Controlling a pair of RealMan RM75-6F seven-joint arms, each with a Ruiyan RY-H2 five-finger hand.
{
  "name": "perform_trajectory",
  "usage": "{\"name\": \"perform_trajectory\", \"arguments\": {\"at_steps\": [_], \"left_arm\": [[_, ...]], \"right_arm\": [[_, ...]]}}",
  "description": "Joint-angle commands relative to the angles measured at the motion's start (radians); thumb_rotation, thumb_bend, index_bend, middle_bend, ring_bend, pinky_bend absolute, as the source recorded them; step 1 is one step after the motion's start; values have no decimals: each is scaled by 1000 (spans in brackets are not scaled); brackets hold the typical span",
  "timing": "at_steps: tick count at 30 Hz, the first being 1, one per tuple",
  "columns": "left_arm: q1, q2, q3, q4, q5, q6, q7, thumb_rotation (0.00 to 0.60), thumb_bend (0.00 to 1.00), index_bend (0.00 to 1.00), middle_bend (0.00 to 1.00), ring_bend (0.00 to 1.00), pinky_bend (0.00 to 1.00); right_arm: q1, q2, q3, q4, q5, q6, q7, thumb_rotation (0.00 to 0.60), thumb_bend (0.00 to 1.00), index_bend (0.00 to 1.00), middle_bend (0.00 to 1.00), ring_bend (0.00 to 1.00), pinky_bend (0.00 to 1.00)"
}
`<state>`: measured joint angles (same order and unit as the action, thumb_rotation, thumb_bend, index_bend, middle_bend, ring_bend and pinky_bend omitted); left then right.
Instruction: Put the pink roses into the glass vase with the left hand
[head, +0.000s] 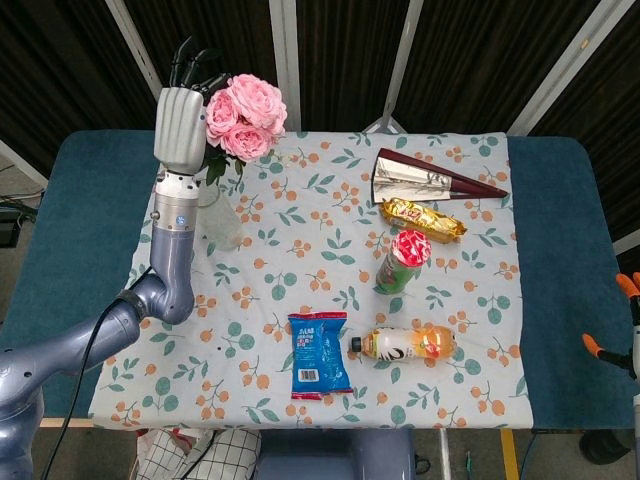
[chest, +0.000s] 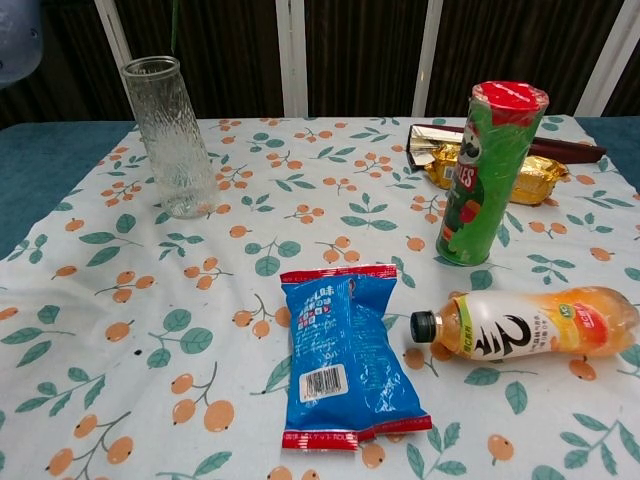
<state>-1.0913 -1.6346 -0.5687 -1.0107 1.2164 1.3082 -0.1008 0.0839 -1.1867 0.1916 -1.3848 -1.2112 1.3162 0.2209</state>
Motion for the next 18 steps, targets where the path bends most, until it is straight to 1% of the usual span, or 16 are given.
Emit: {"name": "perform_trajectory", "arguments": {"at_steps": [1, 9, 18], "left_arm": [[9, 3, 9, 16, 0, 2, -9, 600, 361, 545, 586, 196, 74], [44, 20, 35, 25, 4, 8, -39, 600, 361, 545, 586, 196, 74], [76, 21, 84, 67, 27, -1, -81, 600, 360, 543, 582, 196, 74]], "right_arm": [[0, -1, 1, 1, 1, -2, -1, 600, 240, 140, 57, 152, 79], [2, -9, 4, 2, 7, -7, -11, 600, 240, 139, 57, 152, 79], [6, -17, 3, 3, 12, -17, -22, 600, 239, 140, 57, 152, 79]]}}
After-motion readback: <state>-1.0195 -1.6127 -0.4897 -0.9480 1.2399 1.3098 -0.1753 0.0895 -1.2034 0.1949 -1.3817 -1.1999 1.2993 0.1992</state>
